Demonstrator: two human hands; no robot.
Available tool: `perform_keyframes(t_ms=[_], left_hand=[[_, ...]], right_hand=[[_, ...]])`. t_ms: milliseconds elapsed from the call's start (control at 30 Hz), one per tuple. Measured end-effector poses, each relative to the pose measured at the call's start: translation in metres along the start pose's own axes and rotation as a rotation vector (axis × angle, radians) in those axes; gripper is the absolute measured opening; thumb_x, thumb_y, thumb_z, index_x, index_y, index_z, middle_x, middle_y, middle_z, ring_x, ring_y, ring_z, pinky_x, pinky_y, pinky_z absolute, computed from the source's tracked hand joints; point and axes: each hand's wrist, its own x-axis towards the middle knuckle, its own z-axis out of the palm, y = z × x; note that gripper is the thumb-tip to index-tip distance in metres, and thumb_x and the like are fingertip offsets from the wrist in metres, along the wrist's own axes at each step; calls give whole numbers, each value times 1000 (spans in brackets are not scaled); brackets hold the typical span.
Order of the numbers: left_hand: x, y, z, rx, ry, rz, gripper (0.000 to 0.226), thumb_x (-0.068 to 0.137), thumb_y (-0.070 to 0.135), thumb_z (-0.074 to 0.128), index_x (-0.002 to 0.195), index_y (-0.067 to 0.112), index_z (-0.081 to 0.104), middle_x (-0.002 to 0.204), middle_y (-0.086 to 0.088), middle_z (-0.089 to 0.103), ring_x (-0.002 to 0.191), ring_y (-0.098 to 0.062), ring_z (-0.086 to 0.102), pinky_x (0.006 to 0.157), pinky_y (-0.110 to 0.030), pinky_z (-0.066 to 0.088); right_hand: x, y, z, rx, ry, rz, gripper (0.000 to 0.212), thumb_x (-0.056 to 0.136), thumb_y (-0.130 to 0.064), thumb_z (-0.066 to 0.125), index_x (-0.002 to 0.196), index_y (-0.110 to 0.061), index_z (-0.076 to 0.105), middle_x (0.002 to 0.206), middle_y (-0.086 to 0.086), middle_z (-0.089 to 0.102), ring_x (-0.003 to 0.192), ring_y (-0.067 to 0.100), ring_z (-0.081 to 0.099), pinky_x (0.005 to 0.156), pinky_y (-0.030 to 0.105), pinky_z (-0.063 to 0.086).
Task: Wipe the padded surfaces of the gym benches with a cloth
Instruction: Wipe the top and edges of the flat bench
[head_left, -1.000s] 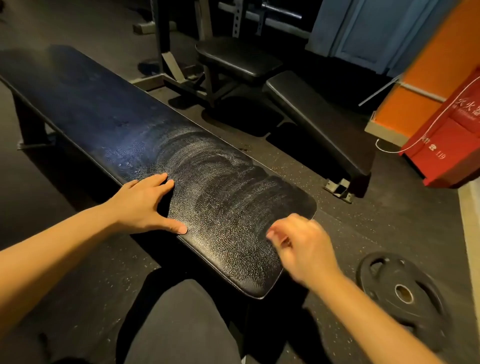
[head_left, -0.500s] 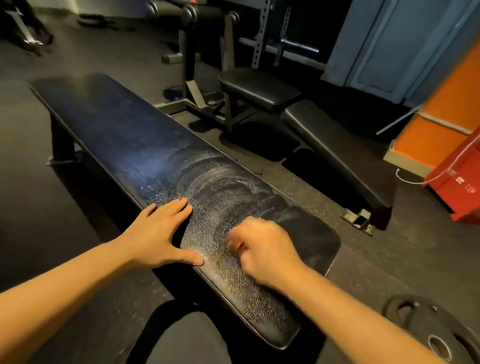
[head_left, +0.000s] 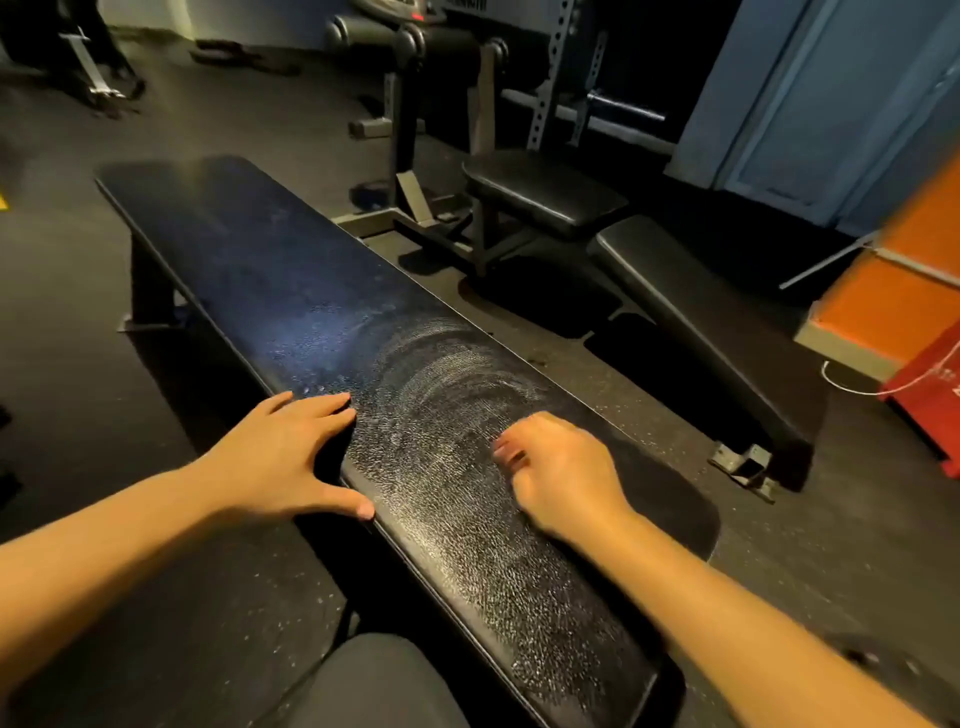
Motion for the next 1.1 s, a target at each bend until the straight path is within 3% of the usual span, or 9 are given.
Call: perform_keyframes(t_ms=[100,200,400,500,600,733,867,967,1100], left_hand=[[8,-5,-6,28,-52,-13,157,36,114,23,161,20,28,170,9,14,156,-9,16,127,-35,7],[11,-3,-6,39,-54,-18,151,39,111,32,161,21,30,169,11,15,155,-8,16,127,-35,7],[6,-8,0,16,27,-2,148,43,112,28,159,21,33,168,9,19,155,-7,18,123,-28,3],[6,-6,-1,14,42,9,143,47,110,36,159,21,35,168,10,20,155,-6,18,124,-31,2],[7,-2,-3,21,47,7,139,48,107,44,157,20,41,167,11,25,154,-6,21,121,-28,2],[6,-1,-2,-26,41,-37,139,48,105,51,158,22,36,168,15,18,154,-3,16,125,-29,5],[4,-5,3,-50,40,-40,141,44,109,40,158,26,36,168,13,19,154,-3,17,129,-35,8],[2,-6,4,-76,49,-47,143,43,108,38,160,25,32,169,13,15,154,-2,13,127,-31,3],[4,-6,6,-96,60,-36,144,44,108,40,160,23,32,169,15,15,154,0,11,126,-31,0]], right_hand=[[58,44,-1,-73,161,323,29,88,-17,55,112,-25,70,119,1,68,111,29,64,86,37,52],[92,-2,14,-50,197,332,26,89,-17,58,113,-16,69,116,9,68,106,33,65,82,38,52],[3,-95,22,51,-105,-312,26,83,-21,54,103,-20,70,105,7,66,99,35,63,84,47,53],[16,-27,9,16,-21,-72,38,78,-21,52,110,-32,70,113,-6,68,107,26,65,90,41,53],[79,36,3,-121,124,221,30,90,-20,55,115,-27,69,119,0,67,111,27,64,89,38,52],[133,-24,23,-83,160,233,18,90,-18,59,105,-16,67,112,8,68,105,34,65,80,38,50],[80,-112,31,110,-25,-149,25,81,-20,51,93,-23,73,99,7,68,92,32,65,75,40,53],[10,-93,24,120,-81,-365,26,73,-24,51,91,-23,69,93,2,66,87,32,65,73,41,53],[60,-8,9,-87,36,15,31,82,-17,54,108,-28,69,111,-2,69,103,27,65,85,36,51]])
